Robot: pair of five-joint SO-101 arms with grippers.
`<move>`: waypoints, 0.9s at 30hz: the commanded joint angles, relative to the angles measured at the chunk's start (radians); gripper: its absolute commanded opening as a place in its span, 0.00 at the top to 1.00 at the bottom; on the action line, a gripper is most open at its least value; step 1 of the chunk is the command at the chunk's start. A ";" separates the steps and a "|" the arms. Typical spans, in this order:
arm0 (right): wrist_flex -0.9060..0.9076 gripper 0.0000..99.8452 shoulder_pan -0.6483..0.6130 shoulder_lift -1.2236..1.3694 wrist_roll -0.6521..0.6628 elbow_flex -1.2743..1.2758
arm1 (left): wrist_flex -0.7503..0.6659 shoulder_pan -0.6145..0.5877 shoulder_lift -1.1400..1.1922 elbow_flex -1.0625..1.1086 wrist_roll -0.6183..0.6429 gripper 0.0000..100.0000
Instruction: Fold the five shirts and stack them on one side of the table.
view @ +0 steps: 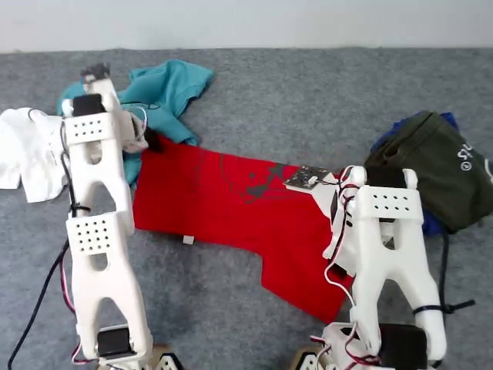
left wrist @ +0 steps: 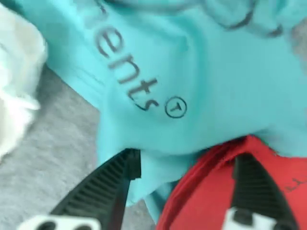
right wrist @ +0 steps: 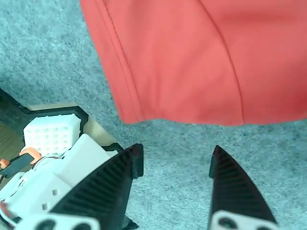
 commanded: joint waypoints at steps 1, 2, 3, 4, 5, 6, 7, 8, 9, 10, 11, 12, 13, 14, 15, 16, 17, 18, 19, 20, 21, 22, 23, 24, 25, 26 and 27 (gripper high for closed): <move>0.022 0.76 0.010 -0.018 -0.014 -0.034 | 0.028 -0.023 -0.057 -0.074 -0.025 0.70; 0.022 0.76 0.010 -0.018 -0.020 -0.032 | 0.028 -0.031 -0.066 -0.074 -0.025 0.70; 0.022 0.76 0.010 -0.018 -0.038 -0.032 | 0.028 -0.038 -0.074 -0.074 -0.025 0.70; 0.019 0.76 0.010 -0.018 -0.058 -0.032 | 0.028 -0.048 -0.081 -0.074 -0.025 0.70; 0.013 0.76 0.008 -0.018 -0.074 -0.032 | 0.028 -0.058 -0.091 -0.074 -0.025 0.70; 0.010 0.76 0.008 -0.018 -0.087 -0.032 | 0.028 -0.071 -0.100 -0.074 -0.025 0.70; -0.002 0.76 0.010 -0.018 -0.098 -0.032 | 0.028 -0.081 -0.107 -0.074 -0.023 0.70; -0.013 0.77 0.012 -0.018 -0.115 -0.031 | 0.028 -0.092 -0.120 -0.074 -0.023 0.70; -0.027 0.77 0.012 -0.018 -0.133 -0.020 | 0.029 -0.101 -0.135 -0.073 -0.023 0.70; -0.045 0.77 0.010 -0.018 -0.143 -0.003 | 0.029 -0.107 -0.152 -0.067 -0.021 0.70; -0.062 0.77 0.005 -0.018 -0.144 0.020 | 0.029 -0.109 -0.173 -0.047 -0.021 0.70; -0.074 0.77 0.004 -0.018 -0.141 0.046 | 0.031 -0.107 -0.201 -0.013 -0.021 0.70; -0.081 0.77 0.002 -0.018 -0.141 0.077 | 0.031 -0.100 -0.238 0.035 -0.025 0.70; -0.084 0.77 0.001 -0.019 -0.141 0.106 | 0.031 -0.084 -0.278 0.096 -0.026 0.70; -0.084 0.77 0.001 -0.021 -0.135 0.138 | 0.031 -0.066 -0.325 0.165 -0.026 0.70; -0.082 0.77 0.001 -0.033 -0.112 0.172 | 0.031 -0.044 -0.379 0.239 -0.026 0.70; -0.082 0.77 0.001 -0.056 -0.089 0.209 | 0.031 -0.018 -0.437 0.314 -0.026 0.70; -0.085 0.77 0.001 -0.093 -0.071 0.242 | 0.031 0.011 -0.503 0.392 -0.029 0.70; -0.088 0.77 0.002 -0.142 -0.052 0.276 | 0.029 0.043 -0.566 0.469 -0.041 0.70; -0.088 0.77 0.004 -0.202 -0.034 0.305 | 0.029 0.078 -0.632 0.553 -0.058 0.70; -0.085 0.77 0.008 -0.271 -0.017 0.330 | 0.029 0.114 -0.698 0.641 -0.072 0.70; -0.081 0.77 0.010 -0.348 -0.002 0.354 | 0.029 0.149 -0.761 0.733 -0.086 0.70; -0.081 0.77 0.012 -0.426 0.006 0.379 | 0.028 0.184 -0.827 0.825 -0.104 0.71; -0.088 0.77 0.012 -0.512 0.006 0.410 | 0.028 0.222 -0.887 0.917 -0.127 0.72; -0.099 0.77 0.008 -0.588 0.003 0.439 | 0.028 0.261 -0.947 1.006 -0.153 0.72; -0.114 0.77 0.008 -0.662 0.005 0.473 | 0.026 0.299 -1.005 1.092 -0.176 0.72; -0.130 0.77 0.010 -0.731 0.006 0.511 | 0.025 0.341 -1.056 1.171 -0.195 0.73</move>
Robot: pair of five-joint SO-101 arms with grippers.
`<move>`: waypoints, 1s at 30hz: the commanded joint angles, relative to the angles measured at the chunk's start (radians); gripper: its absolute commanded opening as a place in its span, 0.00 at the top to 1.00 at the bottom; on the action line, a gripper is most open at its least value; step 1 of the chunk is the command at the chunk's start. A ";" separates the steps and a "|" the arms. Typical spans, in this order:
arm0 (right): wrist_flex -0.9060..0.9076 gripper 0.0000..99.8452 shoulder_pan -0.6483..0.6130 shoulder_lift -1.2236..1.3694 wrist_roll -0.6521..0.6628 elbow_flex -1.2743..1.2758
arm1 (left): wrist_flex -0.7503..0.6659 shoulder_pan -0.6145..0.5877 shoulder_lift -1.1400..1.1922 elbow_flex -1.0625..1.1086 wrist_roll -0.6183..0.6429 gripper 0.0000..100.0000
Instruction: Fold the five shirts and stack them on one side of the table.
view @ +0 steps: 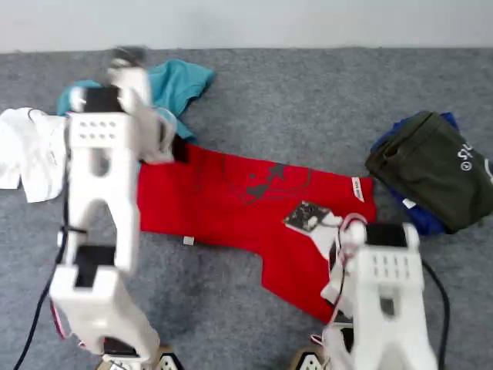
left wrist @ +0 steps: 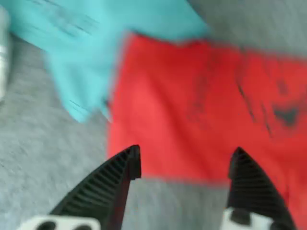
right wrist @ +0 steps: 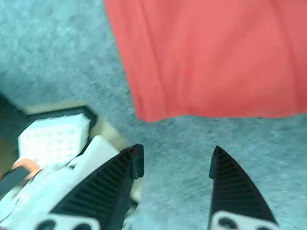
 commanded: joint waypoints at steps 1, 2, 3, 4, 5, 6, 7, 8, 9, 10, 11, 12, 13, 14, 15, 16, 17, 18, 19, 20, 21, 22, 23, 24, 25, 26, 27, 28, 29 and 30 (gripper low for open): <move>-0.054 0.77 0.012 -0.277 0.015 0.097 | 0.018 0.146 -0.249 0.309 -0.084 0.72; -0.070 0.77 0.012 -0.315 0.015 0.112 | 0.012 0.187 -0.287 0.378 -0.106 0.72; -0.076 0.76 0.012 -0.332 0.015 0.112 | -0.003 0.229 -0.318 0.446 -0.132 0.72; -0.084 0.76 0.012 -0.331 0.014 0.114 | -0.020 0.269 -0.338 0.510 -0.166 0.72; -0.088 0.76 0.012 -0.318 0.008 0.118 | -0.043 0.305 -0.347 0.567 -0.190 0.72; -0.099 0.76 0.013 -0.292 -0.017 0.118 | -0.075 0.341 -0.347 0.622 -0.204 0.72; -0.108 0.76 0.028 -0.254 -0.057 0.114 | -0.106 0.371 -0.342 0.668 -0.204 0.73; -0.125 0.76 0.047 -0.208 -0.087 0.112 | -0.143 0.391 -0.333 0.707 -0.204 0.73; -0.153 0.76 0.070 -0.150 -0.118 0.112 | -0.178 0.408 -0.324 0.730 -0.204 0.73; -0.183 0.76 0.096 -0.091 -0.143 0.112 | -0.209 0.416 -0.313 0.743 -0.204 0.73; -0.217 0.76 0.120 -0.025 -0.169 0.109 | -0.233 0.419 -0.301 0.746 -0.203 0.73; -0.254 0.76 0.145 0.038 -0.201 0.097 | -0.252 0.422 -0.285 0.748 -0.203 0.73; -0.288 0.76 0.166 0.094 -0.229 0.069 | -0.264 0.422 -0.270 0.748 -0.203 0.73; -0.317 0.76 0.186 0.143 -0.252 0.032 | -0.267 0.422 -0.253 0.748 -0.203 0.73; -0.340 0.76 0.200 0.193 -0.272 -0.023 | -0.269 0.423 -0.238 0.748 -0.203 0.73; -0.351 0.76 0.208 0.234 -0.288 -0.089 | -0.265 0.423 -0.222 0.748 -0.203 0.73; -0.354 0.76 0.208 0.271 -0.304 -0.161 | -0.265 0.423 -0.212 0.748 -0.204 0.73; -0.352 0.76 0.206 0.306 -0.318 -0.236 | -0.265 0.422 -0.203 0.748 -0.204 0.73; -0.349 0.76 0.206 0.343 -0.328 -0.315 | -0.265 0.420 -0.195 0.748 -0.206 0.73; -0.348 0.76 0.206 0.375 -0.336 -0.387 | -0.264 0.420 -0.189 0.748 -0.207 0.73; -0.348 0.76 0.206 0.409 -0.342 -0.457 | -0.264 0.423 -0.183 0.748 -0.207 0.73; -0.348 0.76 0.206 0.446 -0.342 -0.523 | -0.264 0.423 -0.176 0.750 -0.207 0.73; -0.346 0.76 0.206 0.484 -0.342 -0.583 | -0.264 0.423 -0.175 0.753 -0.207 0.73; -0.346 0.76 0.206 0.522 -0.342 -0.635 | -0.264 0.423 -0.173 0.754 -0.207 0.73; -0.348 0.77 0.206 0.567 -0.342 -0.681 | -0.262 0.423 -0.173 0.754 -0.207 0.73; -0.357 0.77 0.205 0.616 -0.342 -0.718 | -0.259 0.423 -0.173 0.754 -0.207 0.73; -0.367 0.77 0.205 0.668 -0.342 -0.753 | -0.253 0.423 -0.173 0.754 -0.209 0.73; -0.397 0.77 0.206 0.727 -0.342 -0.778 | -0.250 0.423 -0.173 0.754 -0.209 0.73; -0.421 0.77 0.206 0.786 -0.344 -0.806 | -0.250 0.423 -0.173 0.754 -0.209 0.73; -0.446 0.77 0.206 0.845 -0.344 -0.832 | -0.250 0.423 -0.173 0.754 -0.209 0.73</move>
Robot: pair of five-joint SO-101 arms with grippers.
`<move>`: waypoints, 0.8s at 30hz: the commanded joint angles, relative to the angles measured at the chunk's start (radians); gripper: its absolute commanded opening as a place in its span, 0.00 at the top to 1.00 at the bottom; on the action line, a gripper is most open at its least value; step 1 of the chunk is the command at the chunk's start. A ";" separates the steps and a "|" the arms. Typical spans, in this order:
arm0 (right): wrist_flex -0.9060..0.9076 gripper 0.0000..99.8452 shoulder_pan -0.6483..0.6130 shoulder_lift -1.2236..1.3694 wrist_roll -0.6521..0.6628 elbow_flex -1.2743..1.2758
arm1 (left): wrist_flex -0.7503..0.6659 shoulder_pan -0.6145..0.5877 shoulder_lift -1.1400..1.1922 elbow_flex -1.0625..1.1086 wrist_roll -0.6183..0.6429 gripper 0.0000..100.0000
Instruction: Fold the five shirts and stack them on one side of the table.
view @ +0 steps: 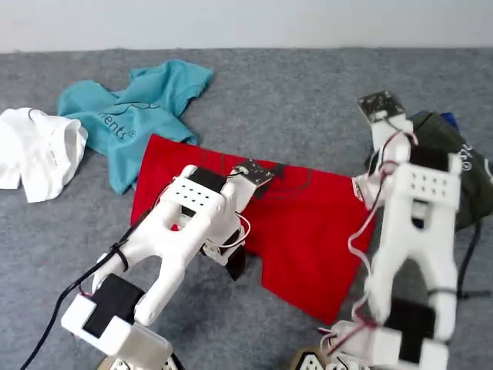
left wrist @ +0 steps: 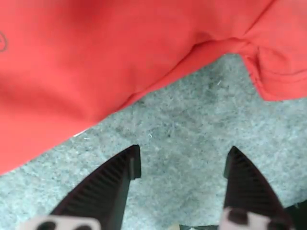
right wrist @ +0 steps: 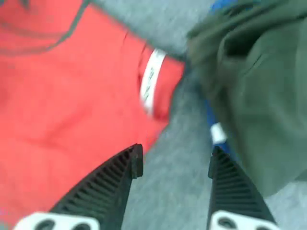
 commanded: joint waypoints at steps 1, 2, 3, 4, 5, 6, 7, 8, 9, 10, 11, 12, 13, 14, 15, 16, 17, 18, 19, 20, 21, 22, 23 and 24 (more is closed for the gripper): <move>-0.074 0.77 0.007 0.182 -0.018 -0.133 | 0.009 0.005 -0.005 -0.001 -0.018 0.73; -0.079 0.77 -0.005 0.232 -0.041 -0.161 | 0.009 0.005 -0.005 -0.001 -0.018 0.73; -0.077 0.77 -0.018 0.277 -0.060 -0.198 | 0.009 0.005 -0.005 -0.001 -0.018 0.73; -0.076 0.77 -0.028 0.314 -0.071 -0.227 | 0.009 0.005 -0.005 -0.001 -0.018 0.73; -0.074 0.77 -0.039 0.346 -0.078 -0.249 | 0.009 0.005 -0.005 -0.001 -0.018 0.73; -0.071 0.77 -0.053 0.371 -0.080 -0.267 | 0.009 0.005 -0.005 -0.001 -0.018 0.73; -0.071 0.77 -0.073 0.386 -0.080 -0.276 | 0.009 0.005 -0.005 -0.001 -0.018 0.73; -0.071 0.77 -0.090 0.395 -0.080 -0.284 | 0.009 0.005 -0.005 0.001 -0.018 0.73; -0.071 0.77 -0.104 0.398 -0.080 -0.287 | 0.009 0.005 -0.003 0.001 -0.018 0.73; -0.071 0.77 -0.116 0.395 -0.080 -0.288 | 0.009 0.005 -0.003 0.001 -0.018 0.73; -0.074 0.77 -0.128 0.389 -0.080 -0.288 | 0.009 0.005 -0.003 0.001 -0.018 0.73; -0.079 0.77 -0.134 0.386 -0.078 -0.288 | 0.009 0.005 -0.003 0.001 -0.018 0.73; -0.082 0.77 -0.137 0.389 -0.075 -0.288 | 0.009 0.005 -0.003 0.001 -0.018 0.73; -0.099 0.77 -0.139 0.395 -0.075 -0.284 | 0.009 0.005 -0.003 0.005 -0.018 0.73; -0.119 0.77 -0.134 0.409 -0.074 -0.284 | 0.009 0.005 -0.003 0.013 -0.018 0.73; -0.139 0.77 -0.124 0.429 -0.074 -0.284 | 0.009 0.005 -0.003 0.021 -0.018 0.73; -0.159 0.77 -0.111 0.447 -0.074 -0.285 | 0.009 0.005 -0.003 0.027 -0.018 0.73; -0.174 0.77 -0.102 0.466 -0.074 -0.288 | 0.009 0.005 -0.003 0.028 -0.018 0.73; -0.189 0.77 -0.094 0.486 -0.074 -0.288 | 0.009 0.005 -0.003 0.028 -0.018 0.73; -0.202 0.77 -0.093 0.503 -0.072 -0.288 | 0.009 0.005 -0.003 0.028 -0.018 0.73; -0.208 0.77 -0.091 0.518 -0.072 -0.288 | 0.009 0.005 -0.003 0.028 -0.018 0.73; -0.209 0.77 -0.093 0.533 -0.072 -0.288 | 0.009 0.005 -0.003 0.028 -0.018 0.73; -0.213 0.77 -0.096 0.544 -0.071 -0.288 | 0.009 0.005 -0.003 0.028 -0.018 0.73; -0.213 0.77 -0.097 0.553 -0.071 -0.288 | 0.009 0.005 -0.003 0.028 -0.018 0.73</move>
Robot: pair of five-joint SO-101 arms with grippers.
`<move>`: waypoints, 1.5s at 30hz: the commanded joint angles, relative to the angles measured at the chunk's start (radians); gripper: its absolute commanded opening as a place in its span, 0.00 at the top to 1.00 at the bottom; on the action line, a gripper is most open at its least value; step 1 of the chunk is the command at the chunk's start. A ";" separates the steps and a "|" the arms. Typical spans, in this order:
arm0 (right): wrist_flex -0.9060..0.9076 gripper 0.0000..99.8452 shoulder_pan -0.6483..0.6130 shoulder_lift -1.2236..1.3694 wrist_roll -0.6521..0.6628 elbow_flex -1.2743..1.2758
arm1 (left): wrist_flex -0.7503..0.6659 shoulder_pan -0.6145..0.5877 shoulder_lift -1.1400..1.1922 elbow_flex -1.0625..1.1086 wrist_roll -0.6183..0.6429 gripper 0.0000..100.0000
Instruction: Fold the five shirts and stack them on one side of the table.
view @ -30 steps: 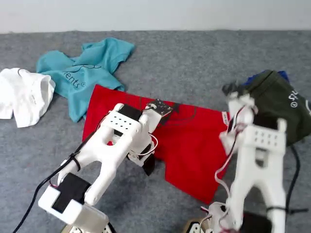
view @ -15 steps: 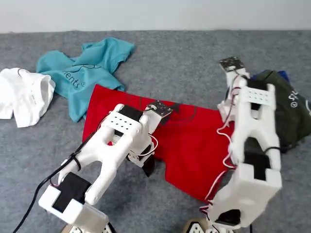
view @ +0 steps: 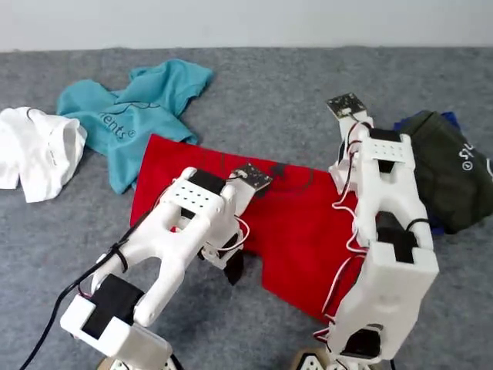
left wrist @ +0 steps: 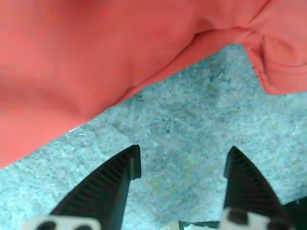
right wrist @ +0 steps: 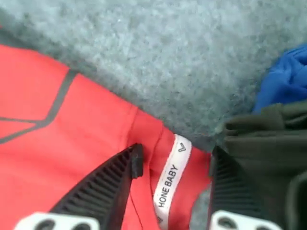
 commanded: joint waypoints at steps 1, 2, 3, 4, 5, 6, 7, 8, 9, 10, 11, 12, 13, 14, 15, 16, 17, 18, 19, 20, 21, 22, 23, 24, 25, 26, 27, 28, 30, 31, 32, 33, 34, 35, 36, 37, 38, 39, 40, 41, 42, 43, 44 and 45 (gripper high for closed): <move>-0.021 0.77 0.008 0.012 0.003 -0.041 | 0.009 0.005 -0.003 0.002 -0.018 0.73; -0.021 0.77 0.010 0.018 0.017 -0.041 | 0.009 0.005 -0.003 0.002 -0.018 0.73; -0.021 0.77 0.010 0.021 0.035 -0.041 | 0.009 0.005 -0.003 0.002 -0.018 0.73; -0.019 0.79 0.012 0.022 0.054 -0.041 | 0.009 0.005 -0.003 0.002 -0.018 0.73; -0.019 0.83 0.013 0.024 0.068 -0.041 | 0.009 0.005 -0.003 0.002 -0.018 0.73; -0.019 0.86 0.015 0.024 0.077 -0.041 | 0.009 0.005 -0.003 0.002 -0.018 0.73; -0.019 0.91 0.015 0.024 0.081 -0.041 | 0.009 0.005 -0.003 0.002 -0.018 0.73; -0.019 0.95 0.015 0.024 0.080 -0.041 | 0.009 0.005 -0.003 0.002 -0.018 0.73; -0.019 0.97 0.015 0.024 0.081 -0.041 | 0.009 0.005 -0.003 0.002 -0.018 0.73; -0.021 0.98 0.015 0.024 0.081 -0.041 | 0.009 0.005 -0.003 0.002 -0.018 0.73; -0.021 0.98 0.015 0.021 0.081 -0.041 | 0.009 0.005 -0.003 0.002 -0.018 0.73; -0.021 0.97 0.013 0.018 0.081 -0.043 | 0.009 0.005 -0.003 0.002 -0.018 0.73; -0.022 0.97 0.012 0.018 0.081 -0.052 | 0.009 0.005 -0.003 0.002 -0.018 0.73; -0.021 0.97 0.012 0.018 0.080 -0.069 | 0.009 0.005 -0.003 0.002 -0.018 0.73; -0.021 0.97 0.012 0.018 0.078 -0.087 | 0.009 0.005 -0.003 0.002 -0.018 0.73; -0.021 0.97 0.012 0.018 0.075 -0.107 | 0.009 0.005 -0.003 0.002 -0.018 0.73; -0.019 0.97 0.012 0.018 0.075 -0.129 | 0.009 0.005 -0.003 0.002 -0.018 0.73; -0.018 0.97 0.012 0.018 0.075 -0.150 | 0.009 0.005 -0.003 0.002 -0.018 0.73; -0.019 0.97 0.012 0.018 0.075 -0.173 | 0.009 0.005 -0.003 0.002 -0.018 0.73; -0.021 0.97 0.012 0.022 0.075 -0.199 | 0.009 0.005 -0.003 0.002 -0.018 0.73; -0.021 0.97 0.013 0.027 0.075 -0.227 | 0.009 0.005 -0.003 0.002 -0.018 0.73; -0.022 0.97 0.013 0.031 0.075 -0.249 | 0.009 0.005 -0.003 0.002 -0.018 0.73; -0.025 0.97 0.015 0.041 0.075 -0.272 | 0.009 0.005 -0.003 0.002 -0.018 0.73; -0.039 0.97 0.016 0.054 0.075 -0.290 | 0.009 0.005 -0.003 0.002 -0.018 0.73; -0.056 0.97 0.018 0.073 0.077 -0.307 | 0.009 0.005 -0.003 0.002 -0.018 0.73; -0.073 0.97 0.018 0.096 0.080 -0.321 | 0.009 0.005 -0.003 0.002 -0.018 0.73; -0.081 0.97 0.018 0.122 0.078 -0.333 | 0.009 0.005 -0.003 0.002 -0.018 0.73; -0.087 0.97 0.018 0.150 0.077 -0.345 | 0.009 0.005 -0.003 0.002 -0.018 0.73; -0.085 0.96 0.018 0.202 0.075 -0.377 | 0.009 0.005 -0.005 0.005 -0.018 0.73; -0.082 0.95 0.018 0.225 0.075 -0.396 | 0.009 0.005 -0.005 0.005 -0.018 0.73; -0.076 0.93 0.018 0.243 0.075 -0.414 | 0.009 0.005 -0.005 0.005 -0.018 0.73; -0.071 0.89 0.018 0.260 0.074 -0.433 | 0.009 0.005 -0.005 0.005 -0.018 0.73; -0.053 0.85 0.018 0.268 0.063 -0.451 | 0.009 0.005 -0.005 0.005 -0.018 0.73; -0.028 0.81 0.018 0.269 0.057 -0.466 | 0.009 0.003 -0.005 0.005 -0.018 0.72; 0.007 0.77 0.018 0.268 0.058 -0.483 | 0.009 -0.002 -0.005 0.005 -0.018 0.72; 0.047 0.73 0.018 0.265 0.066 -0.503 | 0.009 -0.003 -0.005 0.005 -0.018 0.72; 0.094 0.71 0.018 0.259 0.069 -0.531 | 0.009 -0.003 -0.005 0.004 -0.018 0.72; 0.142 0.70 0.018 0.249 0.069 -0.560 | 0.009 -0.003 -0.005 0.002 -0.018 0.72; 0.186 0.70 0.016 0.237 0.069 -0.589 | 0.009 -0.003 -0.005 0.001 -0.018 0.72; 0.226 0.70 0.015 0.222 0.069 -0.620 | 0.009 -0.003 -0.005 -0.001 -0.018 0.72; 0.268 0.70 0.013 0.203 0.072 -0.649 | 0.009 -0.003 -0.005 -0.001 -0.018 0.72; 0.309 0.70 0.013 0.182 0.072 -0.675 | 0.011 -0.003 -0.005 -0.001 -0.018 0.72; 0.352 0.70 0.013 0.160 0.072 -0.698 | 0.015 -0.003 -0.005 -0.001 -0.018 0.72; 0.397 0.70 0.013 0.140 0.074 -0.717 | 0.026 -0.003 -0.005 -0.001 -0.020 0.72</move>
